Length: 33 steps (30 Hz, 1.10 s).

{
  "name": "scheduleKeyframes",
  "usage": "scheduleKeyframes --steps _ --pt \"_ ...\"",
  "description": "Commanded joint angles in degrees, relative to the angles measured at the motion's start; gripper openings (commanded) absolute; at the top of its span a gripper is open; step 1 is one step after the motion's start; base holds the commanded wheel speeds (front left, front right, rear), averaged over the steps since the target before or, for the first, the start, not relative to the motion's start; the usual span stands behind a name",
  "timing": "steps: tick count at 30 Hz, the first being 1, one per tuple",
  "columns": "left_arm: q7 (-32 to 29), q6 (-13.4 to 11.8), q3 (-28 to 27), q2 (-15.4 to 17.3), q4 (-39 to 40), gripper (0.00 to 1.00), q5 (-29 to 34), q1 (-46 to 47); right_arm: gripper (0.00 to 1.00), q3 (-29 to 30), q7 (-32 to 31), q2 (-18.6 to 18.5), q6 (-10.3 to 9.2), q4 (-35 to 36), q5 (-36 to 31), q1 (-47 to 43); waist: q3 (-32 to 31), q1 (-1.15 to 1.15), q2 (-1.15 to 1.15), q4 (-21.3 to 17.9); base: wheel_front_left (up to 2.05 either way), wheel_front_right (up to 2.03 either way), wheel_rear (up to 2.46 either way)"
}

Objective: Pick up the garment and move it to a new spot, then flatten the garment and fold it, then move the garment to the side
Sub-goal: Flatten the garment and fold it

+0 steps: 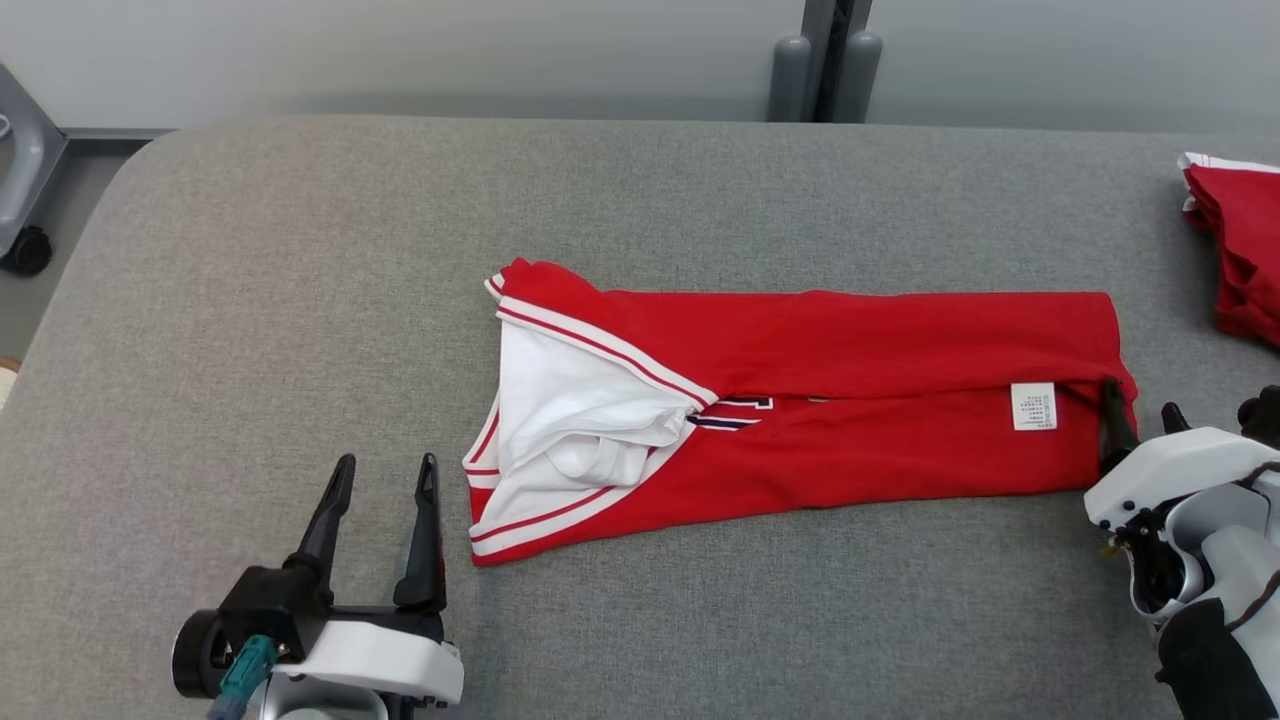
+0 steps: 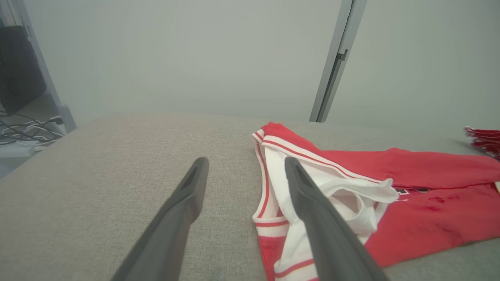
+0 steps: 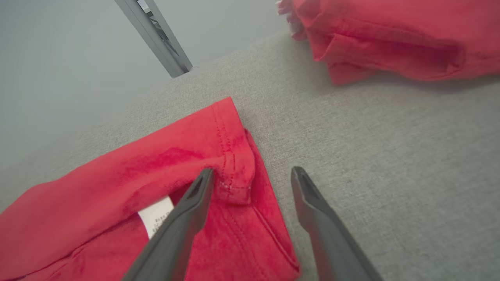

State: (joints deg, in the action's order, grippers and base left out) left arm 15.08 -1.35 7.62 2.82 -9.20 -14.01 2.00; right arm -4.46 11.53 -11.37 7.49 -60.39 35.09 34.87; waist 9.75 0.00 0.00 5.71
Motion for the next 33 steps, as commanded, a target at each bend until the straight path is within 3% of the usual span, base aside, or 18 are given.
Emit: scheduleKeyframes --steps 1,9,10,11,14,19,33 --pt "0.07 -0.08 -0.05 0.2 -0.06 1.0 0.57 1.66 1.0 -0.35 -0.37 -0.17 0.01 -1.38 0.77 1.37 1.0 0.0 0.0 -0.09 0.0 0.0 0.0" --pt "0.07 0.61 0.17 0.2 -0.32 1.0 1.57 3.54 1.0 -2.55 -2.39 0.79 0.01 -5.34 3.55 4.84 2.77 0.0 0.0 -0.31 0.0 0.0 0.0" --pt "0.06 0.71 0.19 0.2 -0.4 1.0 1.69 3.71 0.91 -2.83 -2.64 0.99 0.01 -5.6 3.97 4.93 2.84 0.0 0.0 -0.31 0.0 0.0 0.0" --pt "0.07 0.71 0.22 0.2 -0.47 1.0 1.84 3.77 0.62 -3.18 -2.76 1.06 0.01 -5.78 4.38 5.05 2.88 0.0 0.0 -0.3 0.0 0.0 0.0" --pt "0.06 0.86 0.28 0.19 -0.77 1.0 2.11 3.73 0.0 -4.38 -3.24 1.19 0.01 -6.02 5.68 5.15 2.88 0.0 0.0 -0.19 0.0 0.0 0.0" --pt "0.07 1.14 0.14 0.2 -0.99 1.0 2.6 3.92 0.0 -6.0 -2.11 0.16 0.01 -5.07 7.7 4.29 2.49 0.0 0.0 -0.1 0.0 0.0 0.0" --pt "0.07 1.51 -0.61 0.2 -1.01 1.0 2.98 2.64 0.0 -12.04 0.76 -7.04 -0.01 0.54 12.18 0.5 1.18 0.0 0.0 -2.79 0.0 0.0 0.0"
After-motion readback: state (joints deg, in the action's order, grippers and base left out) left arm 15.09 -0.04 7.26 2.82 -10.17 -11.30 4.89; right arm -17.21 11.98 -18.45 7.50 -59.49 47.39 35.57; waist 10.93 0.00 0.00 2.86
